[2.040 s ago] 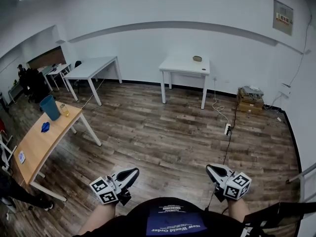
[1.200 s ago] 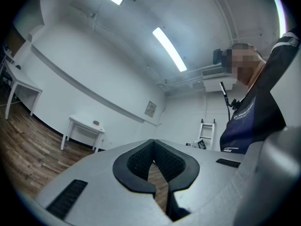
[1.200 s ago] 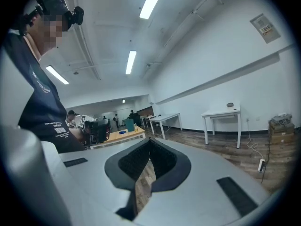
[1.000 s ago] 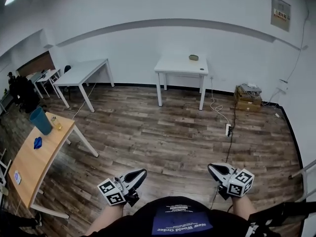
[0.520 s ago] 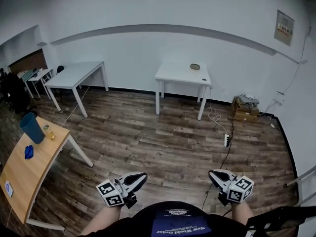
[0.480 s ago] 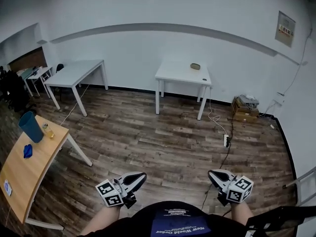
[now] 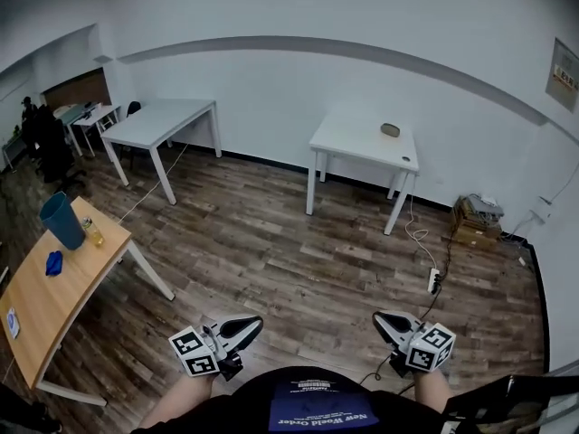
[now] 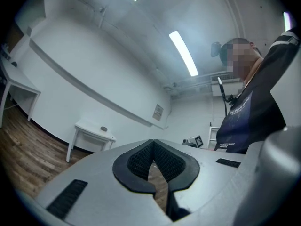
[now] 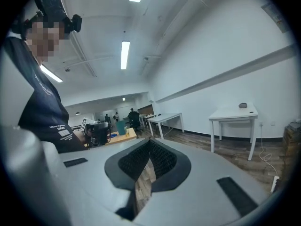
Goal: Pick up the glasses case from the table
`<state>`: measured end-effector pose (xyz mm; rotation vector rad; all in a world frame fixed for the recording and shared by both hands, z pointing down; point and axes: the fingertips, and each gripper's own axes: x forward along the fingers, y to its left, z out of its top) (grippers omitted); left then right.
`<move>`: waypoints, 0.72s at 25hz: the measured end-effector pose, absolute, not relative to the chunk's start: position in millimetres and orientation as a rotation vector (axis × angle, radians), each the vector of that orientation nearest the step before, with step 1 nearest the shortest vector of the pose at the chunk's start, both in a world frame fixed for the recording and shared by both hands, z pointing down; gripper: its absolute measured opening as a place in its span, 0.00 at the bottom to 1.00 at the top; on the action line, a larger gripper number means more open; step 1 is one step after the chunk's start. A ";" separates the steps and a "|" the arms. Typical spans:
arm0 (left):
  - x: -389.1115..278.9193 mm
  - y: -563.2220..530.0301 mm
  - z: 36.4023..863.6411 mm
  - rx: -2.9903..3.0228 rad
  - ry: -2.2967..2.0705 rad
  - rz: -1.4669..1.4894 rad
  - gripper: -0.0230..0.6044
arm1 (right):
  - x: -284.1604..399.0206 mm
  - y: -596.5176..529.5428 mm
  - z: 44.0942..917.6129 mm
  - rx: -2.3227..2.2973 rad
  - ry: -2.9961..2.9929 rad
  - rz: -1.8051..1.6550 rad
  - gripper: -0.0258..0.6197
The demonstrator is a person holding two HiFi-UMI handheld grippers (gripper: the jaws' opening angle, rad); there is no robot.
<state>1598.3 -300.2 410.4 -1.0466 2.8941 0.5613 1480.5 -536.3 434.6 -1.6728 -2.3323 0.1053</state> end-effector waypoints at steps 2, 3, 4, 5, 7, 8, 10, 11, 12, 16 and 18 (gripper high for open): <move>1563.1 -298.6 401.6 -0.975 2.900 0.564 0.04 | 1435.9 -530.3 430.6 -1.720 -2.302 0.108 0.04; 1545.8 -300.9 398.2 -0.949 2.902 0.566 0.04 | 1414.5 -529.1 426.9 -1.750 -2.285 0.104 0.04; 1528.3 -304.3 396.4 -0.931 2.908 0.560 0.04 | 1394.0 -528.4 423.2 -1.784 -2.270 0.096 0.04; 1510.5 -307.4 395.5 -0.914 2.917 0.549 0.04 | 1374.0 -527.3 420.3 -1.816 -2.257 0.086 0.04; 1475.5 -311.2 392.9 -0.878 2.925 0.551 0.04 | 1336.0 -523.8 418.3 -1.865 -2.232 0.072 0.04; 1459.6 -313.9 391.3 -0.865 2.921 0.567 0.04 | 1318.7 -522.0 418.9 -1.881 -2.219 0.068 0.04; 1432.1 -323.0 390.9 -0.859 2.917 0.597 0.04 | 1287.8 -519.8 421.7 -1.900 -2.191 0.070 0.04; 1420.4 -326.8 392.6 -0.861 2.922 0.602 0.04 | 1274.8 -518.4 423.6 -1.908 -2.178 0.076 0.04; 1410.1 -327.7 395.0 -0.860 2.933 0.604 0.04 | 1264.3 -515.4 425.6 -1.919 -2.164 0.082 0.04; 1370.0 -298.3 404.7 -0.824 2.966 0.618 0.04 | 1231.7 -488.6 436.9 -1.965 -2.125 0.096 0.04; 1345.0 -281.1 408.5 -0.839 2.953 0.637 0.04 | 1209.6 -474.9 445.0 -1.937 -2.131 0.109 0.04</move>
